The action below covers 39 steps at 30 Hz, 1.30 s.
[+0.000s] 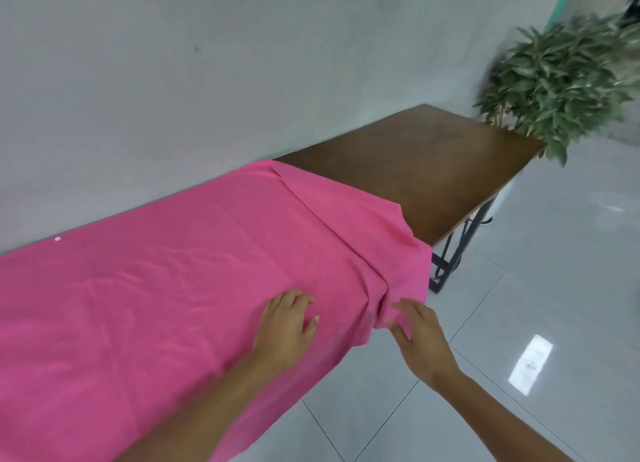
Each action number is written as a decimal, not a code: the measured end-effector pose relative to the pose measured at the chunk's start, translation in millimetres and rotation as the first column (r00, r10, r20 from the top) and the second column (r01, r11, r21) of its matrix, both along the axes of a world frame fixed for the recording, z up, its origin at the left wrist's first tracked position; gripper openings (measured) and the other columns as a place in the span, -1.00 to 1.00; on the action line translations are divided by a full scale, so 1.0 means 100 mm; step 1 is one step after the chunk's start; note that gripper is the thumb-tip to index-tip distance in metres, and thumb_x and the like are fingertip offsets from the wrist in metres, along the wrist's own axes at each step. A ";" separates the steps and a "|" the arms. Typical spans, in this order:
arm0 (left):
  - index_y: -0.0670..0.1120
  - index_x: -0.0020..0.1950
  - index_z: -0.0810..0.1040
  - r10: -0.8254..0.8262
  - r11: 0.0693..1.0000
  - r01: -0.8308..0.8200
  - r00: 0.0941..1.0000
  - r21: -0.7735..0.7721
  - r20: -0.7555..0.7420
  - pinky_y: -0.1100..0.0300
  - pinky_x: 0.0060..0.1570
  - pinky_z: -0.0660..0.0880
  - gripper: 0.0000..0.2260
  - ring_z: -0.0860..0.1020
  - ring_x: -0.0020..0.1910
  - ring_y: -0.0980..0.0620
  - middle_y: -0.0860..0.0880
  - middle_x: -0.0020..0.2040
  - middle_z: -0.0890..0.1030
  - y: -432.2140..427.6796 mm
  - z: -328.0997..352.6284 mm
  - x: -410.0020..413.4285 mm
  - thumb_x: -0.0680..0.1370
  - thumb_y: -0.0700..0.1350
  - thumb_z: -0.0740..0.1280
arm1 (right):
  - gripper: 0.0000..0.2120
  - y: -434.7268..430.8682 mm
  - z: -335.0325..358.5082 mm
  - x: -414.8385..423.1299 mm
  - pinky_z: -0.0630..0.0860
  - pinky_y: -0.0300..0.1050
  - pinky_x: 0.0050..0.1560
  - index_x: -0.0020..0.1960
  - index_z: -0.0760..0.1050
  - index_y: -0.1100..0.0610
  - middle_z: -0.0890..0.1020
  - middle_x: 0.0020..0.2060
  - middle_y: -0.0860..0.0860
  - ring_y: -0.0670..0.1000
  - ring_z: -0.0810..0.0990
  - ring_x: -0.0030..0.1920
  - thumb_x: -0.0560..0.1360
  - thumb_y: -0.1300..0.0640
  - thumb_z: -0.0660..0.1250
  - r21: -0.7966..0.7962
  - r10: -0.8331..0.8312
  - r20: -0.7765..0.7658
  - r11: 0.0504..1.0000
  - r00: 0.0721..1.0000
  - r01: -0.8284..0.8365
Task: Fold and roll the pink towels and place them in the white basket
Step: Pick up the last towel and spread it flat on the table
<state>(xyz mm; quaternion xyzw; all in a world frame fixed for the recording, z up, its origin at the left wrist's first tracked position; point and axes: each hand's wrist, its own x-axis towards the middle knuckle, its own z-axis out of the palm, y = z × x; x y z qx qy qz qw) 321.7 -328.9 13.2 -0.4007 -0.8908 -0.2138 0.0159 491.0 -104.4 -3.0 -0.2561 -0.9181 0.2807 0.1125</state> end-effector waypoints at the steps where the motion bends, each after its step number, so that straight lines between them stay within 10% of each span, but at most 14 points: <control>1: -0.05 0.27 0.57 -0.013 1.000 0.013 1.000 -0.002 0.006 0.03 0.27 0.44 -0.71 0.52 0.17 -0.04 0.02 0.17 0.55 0.10 0.00 0.01 0.58 0.02 0.34 | -0.64 0.06 0.01 0.01 0.28 -0.05 0.42 0.35 0.49 0.02 0.43 0.42 -0.02 0.03 0.30 0.42 0.63 -0.09 0.21 -0.011 -0.013 0.005 1.000 1.000 0.013; 19: -0.16 0.53 0.35 -0.003 0.995 0.005 1.000 -0.097 0.022 -0.07 0.53 0.20 -0.24 0.27 0.53 -0.16 -0.16 0.54 0.34 1.33 -0.13 -0.39 0.56 0.36 0.00 | -0.54 0.96 0.28 -0.71 0.26 0.15 0.48 0.53 0.32 0.01 0.22 0.58 0.08 0.20 0.13 0.56 0.65 -0.01 0.23 0.025 -0.162 0.134 0.987 0.978 0.160; 39: -0.16 0.53 0.36 -0.030 0.992 0.032 0.999 -0.126 0.018 -0.12 0.52 0.24 -0.29 0.21 0.57 -0.15 -0.15 0.55 0.33 1.33 -0.24 -0.45 0.61 0.34 0.01 | -0.54 1.43 0.34 -0.91 0.31 0.06 0.46 0.44 0.46 0.18 0.48 0.40 0.04 0.09 0.29 0.43 0.64 -0.05 0.26 0.251 -0.078 0.225 0.968 0.971 0.020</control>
